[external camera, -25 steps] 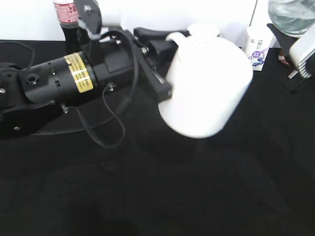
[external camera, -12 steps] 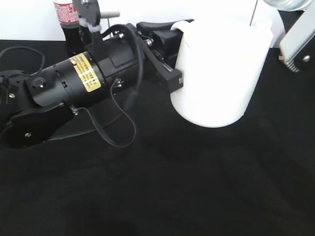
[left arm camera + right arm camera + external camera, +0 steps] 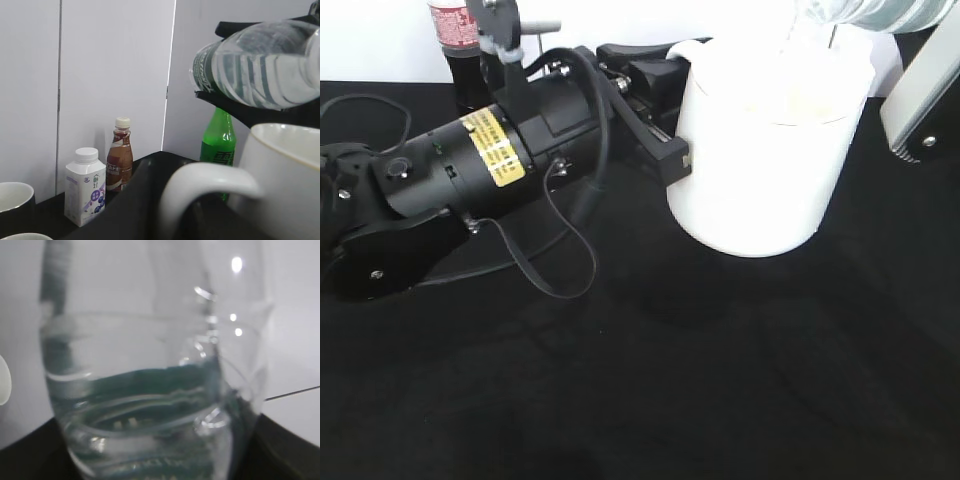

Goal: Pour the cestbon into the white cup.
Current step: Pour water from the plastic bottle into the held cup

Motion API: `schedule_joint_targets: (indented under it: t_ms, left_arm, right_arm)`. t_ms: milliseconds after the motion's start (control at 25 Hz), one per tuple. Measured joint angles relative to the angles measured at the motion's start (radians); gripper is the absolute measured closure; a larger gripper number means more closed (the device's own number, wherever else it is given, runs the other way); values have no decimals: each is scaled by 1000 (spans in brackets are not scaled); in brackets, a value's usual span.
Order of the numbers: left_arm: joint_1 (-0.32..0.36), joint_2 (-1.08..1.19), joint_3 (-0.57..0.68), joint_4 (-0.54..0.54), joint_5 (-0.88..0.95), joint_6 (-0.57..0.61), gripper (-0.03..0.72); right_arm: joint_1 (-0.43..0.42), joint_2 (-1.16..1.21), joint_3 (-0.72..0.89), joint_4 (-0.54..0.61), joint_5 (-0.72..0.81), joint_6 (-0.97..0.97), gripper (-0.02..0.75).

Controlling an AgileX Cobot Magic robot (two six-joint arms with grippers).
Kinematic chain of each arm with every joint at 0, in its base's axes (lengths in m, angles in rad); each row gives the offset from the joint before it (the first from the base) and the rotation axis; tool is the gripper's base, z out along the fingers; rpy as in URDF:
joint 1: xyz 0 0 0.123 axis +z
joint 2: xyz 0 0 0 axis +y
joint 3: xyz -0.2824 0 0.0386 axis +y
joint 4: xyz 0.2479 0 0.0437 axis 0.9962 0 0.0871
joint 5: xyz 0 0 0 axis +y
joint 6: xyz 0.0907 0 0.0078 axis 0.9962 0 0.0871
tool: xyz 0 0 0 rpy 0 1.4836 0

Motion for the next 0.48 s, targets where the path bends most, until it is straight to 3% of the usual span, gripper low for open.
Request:
schedule_joint_targets:
  t_ms: [480]
  left_arm:
    - [0, 0, 0, -2, 0, 0, 578]
  right_arm:
    - [0, 0, -1, 29, -5, -114, 248]
